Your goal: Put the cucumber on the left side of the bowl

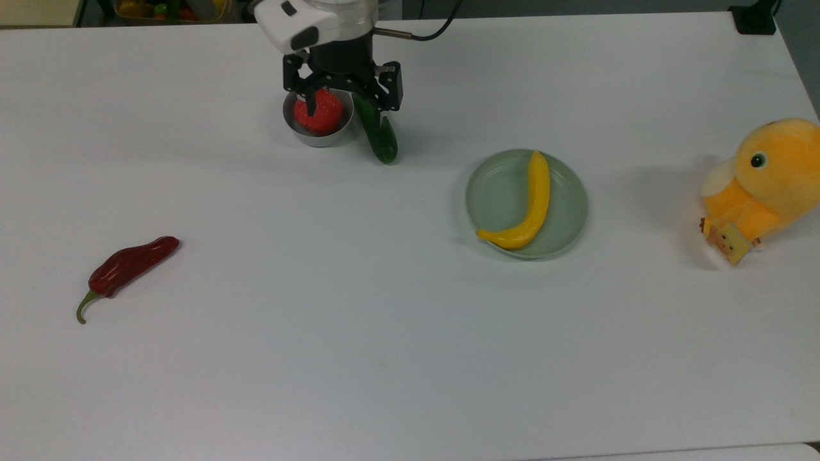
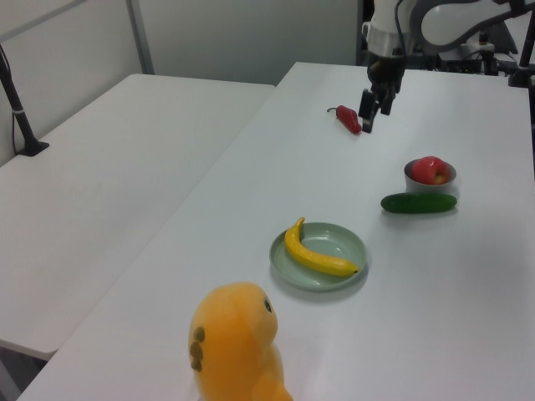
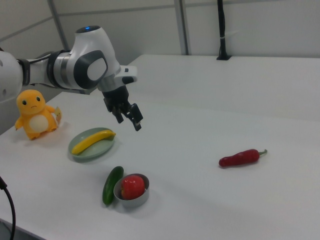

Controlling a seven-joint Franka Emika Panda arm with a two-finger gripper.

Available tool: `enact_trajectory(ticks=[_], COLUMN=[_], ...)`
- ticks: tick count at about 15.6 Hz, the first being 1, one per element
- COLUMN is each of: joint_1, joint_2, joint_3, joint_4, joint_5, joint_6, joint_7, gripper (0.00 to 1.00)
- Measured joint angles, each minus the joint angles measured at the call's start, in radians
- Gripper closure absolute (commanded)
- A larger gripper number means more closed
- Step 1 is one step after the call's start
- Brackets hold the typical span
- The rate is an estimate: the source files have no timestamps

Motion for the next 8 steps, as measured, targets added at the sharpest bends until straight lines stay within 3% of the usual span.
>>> enact_trajectory(ticks=[8], joint_1=[0.001], joint_2=[-0.029], joint_3=[-0.046], joint_4=[0.0], joint_5=[0.028], joint_6=[0.04], joint_7=[0.0], gripper=[0.0])
